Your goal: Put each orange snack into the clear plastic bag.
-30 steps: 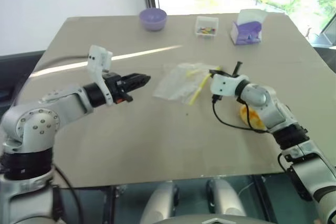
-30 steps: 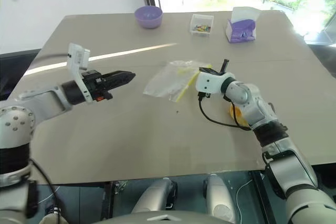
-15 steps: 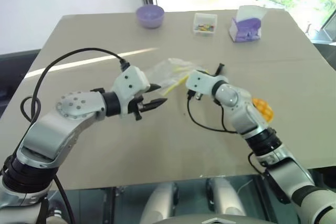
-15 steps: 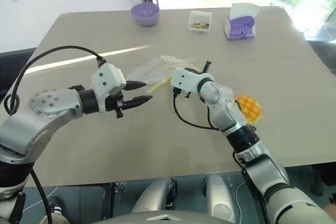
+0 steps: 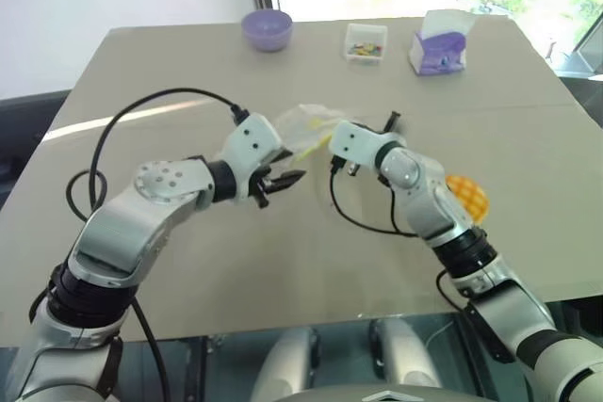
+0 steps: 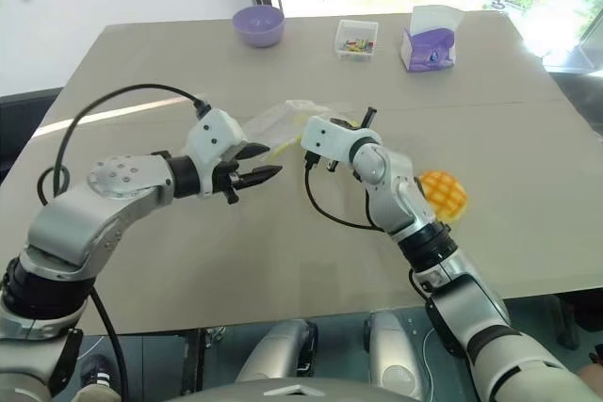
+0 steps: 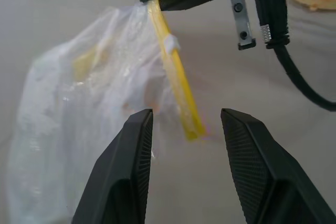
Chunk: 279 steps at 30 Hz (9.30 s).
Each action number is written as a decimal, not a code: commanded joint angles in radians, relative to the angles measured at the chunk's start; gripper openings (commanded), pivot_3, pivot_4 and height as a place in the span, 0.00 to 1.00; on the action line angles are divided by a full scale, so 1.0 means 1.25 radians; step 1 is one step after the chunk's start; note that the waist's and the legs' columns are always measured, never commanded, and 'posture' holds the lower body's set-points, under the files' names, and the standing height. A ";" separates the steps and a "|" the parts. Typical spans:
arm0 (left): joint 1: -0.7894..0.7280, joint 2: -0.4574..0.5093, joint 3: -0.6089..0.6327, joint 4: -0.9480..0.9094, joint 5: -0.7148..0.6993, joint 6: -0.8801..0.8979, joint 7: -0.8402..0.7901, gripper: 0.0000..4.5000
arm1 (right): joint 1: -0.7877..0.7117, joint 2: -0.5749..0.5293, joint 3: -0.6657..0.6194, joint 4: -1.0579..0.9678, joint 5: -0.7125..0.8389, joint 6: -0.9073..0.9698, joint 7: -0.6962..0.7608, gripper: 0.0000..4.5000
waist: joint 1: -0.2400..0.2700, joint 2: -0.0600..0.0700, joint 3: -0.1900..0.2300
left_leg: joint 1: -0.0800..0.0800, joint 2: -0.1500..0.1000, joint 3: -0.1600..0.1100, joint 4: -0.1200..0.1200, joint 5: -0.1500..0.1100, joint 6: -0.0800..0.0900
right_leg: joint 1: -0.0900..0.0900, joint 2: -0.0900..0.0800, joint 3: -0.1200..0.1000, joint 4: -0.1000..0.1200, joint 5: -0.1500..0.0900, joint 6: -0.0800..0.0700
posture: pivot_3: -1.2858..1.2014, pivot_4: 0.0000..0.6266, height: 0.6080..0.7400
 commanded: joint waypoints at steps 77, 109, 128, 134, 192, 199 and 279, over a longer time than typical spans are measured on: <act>-0.014 -0.077 0.013 0.363 0.266 -0.776 -0.285 0.00 | 0.213 -0.198 -0.280 -0.481 0.572 0.144 0.236 0.01 | 0.005 -0.001 0.000 | 0.001 0.000 0.001 0.012 -0.002 0.003 | 0.001 0.000 0.001 0.011 0.000 0.000 | 0.52 0.24 1.00; 0.019 -0.061 0.038 0.328 0.282 -0.737 -0.257 0.00 | 0.050 -0.168 -0.065 -0.315 0.509 -0.080 0.216 0.01 | 0.006 -0.001 0.000 | 0.000 0.000 0.001 0.012 0.000 0.001 | 0.001 -0.001 0.001 0.011 0.000 0.000 | 0.52 0.24 1.00; 0.033 -0.070 0.042 0.289 0.277 -0.713 -0.250 0.00 | 0.046 -0.145 -0.027 -0.252 0.435 -0.127 0.244 0.01 | 0.004 -0.001 0.000 | 0.000 0.000 0.001 0.012 0.000 0.001 | 0.001 -0.001 0.000 0.011 0.000 0.000 | 0.52 0.24 1.00; 0.035 -0.073 0.041 0.282 0.275 -0.706 -0.249 0.00 | 0.050 -0.147 -0.023 -0.248 0.422 -0.127 0.247 0.01 | 0.004 -0.001 0.000 | 0.000 0.000 0.001 0.012 0.000 0.001 | 0.001 -0.001 0.000 0.011 0.000 0.000 | 0.52 0.24 1.00; 0.052 -0.097 0.018 0.238 0.264 -0.664 -0.254 0.00 | 0.128 -0.077 -0.126 -0.197 0.495 0.012 0.168 0.01 | 0.002 -0.001 0.000 | 0.000 0.000 0.001 0.012 -0.001 0.002 | 0.001 -0.001 0.001 0.011 0.000 0.000 | 0.52 0.24 1.00; 0.063 -0.105 0.001 0.224 0.261 -0.660 -0.260 0.00 | 0.119 0.102 -0.202 -0.098 0.540 0.128 0.001 0.01 | 0.003 -0.001 -0.001 | 0.000 0.000 0.000 0.012 0.000 0.001 | 0.001 -0.001 0.001 0.011 0.000 0.000 | 0.52 0.24 1.00; 0.017 -0.145 -0.022 0.367 0.309 -0.640 -0.209 0.00 | 0.498 -0.327 -0.421 -0.467 0.568 0.044 0.160 1.00 | 0.016 -0.001 -0.001 | 0.001 0.000 0.003 0.011 -0.002 0.004 | 0.001 0.000 0.003 0.011 0.000 0.000 | 0.52 0.24 1.00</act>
